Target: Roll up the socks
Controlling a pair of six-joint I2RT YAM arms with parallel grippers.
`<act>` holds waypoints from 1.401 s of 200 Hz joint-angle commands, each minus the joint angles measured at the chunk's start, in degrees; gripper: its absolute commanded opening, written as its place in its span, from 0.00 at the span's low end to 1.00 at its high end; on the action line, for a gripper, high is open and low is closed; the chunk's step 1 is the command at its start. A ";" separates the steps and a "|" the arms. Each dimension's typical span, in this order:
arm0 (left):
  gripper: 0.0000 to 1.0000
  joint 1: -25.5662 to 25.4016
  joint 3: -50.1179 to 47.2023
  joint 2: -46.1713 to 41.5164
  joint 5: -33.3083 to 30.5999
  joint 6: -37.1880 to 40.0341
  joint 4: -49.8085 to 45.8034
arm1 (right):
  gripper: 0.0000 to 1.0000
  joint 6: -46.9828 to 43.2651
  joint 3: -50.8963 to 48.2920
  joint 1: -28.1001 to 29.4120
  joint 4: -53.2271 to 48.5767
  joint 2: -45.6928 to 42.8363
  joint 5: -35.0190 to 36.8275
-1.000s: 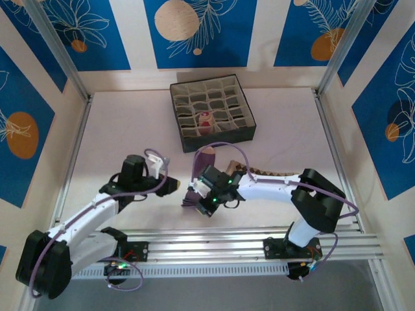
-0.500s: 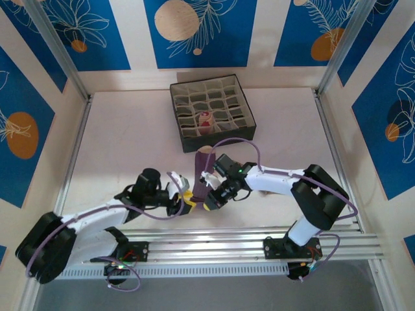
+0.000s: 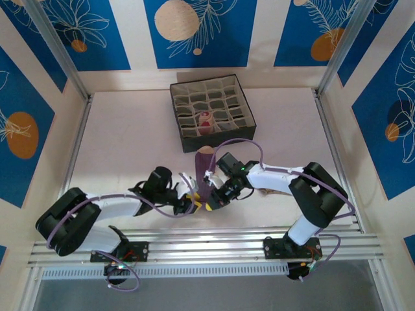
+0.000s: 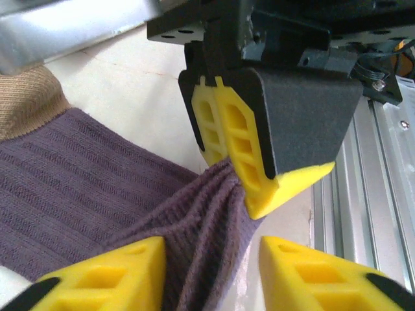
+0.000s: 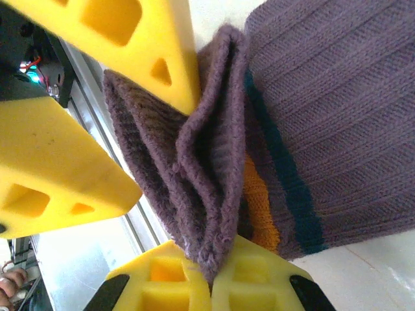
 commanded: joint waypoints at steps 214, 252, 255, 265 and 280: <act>0.10 -1.23 8.31 18.06 -11.42 -17.79 -2.42 | 0.31 17.97 9.94 -0.95 -13.49 6.02 24.05; 0.14 -1.20 7.97 10.58 -10.80 -9.25 -6.83 | 0.19 18.52 10.91 -1.15 -18.50 10.65 27.51; 0.14 -1.20 7.89 9.73 -10.65 -8.24 -7.14 | 0.18 18.38 10.95 -1.17 -18.76 10.92 27.51; 0.16 -1.21 7.69 6.87 -10.09 -4.31 -8.32 | 0.15 18.01 11.03 -1.32 -19.43 11.58 27.51; 0.20 -1.25 7.69 2.59 -9.73 1.21 -10.45 | 0.14 17.45 11.05 -1.40 -20.23 11.98 27.33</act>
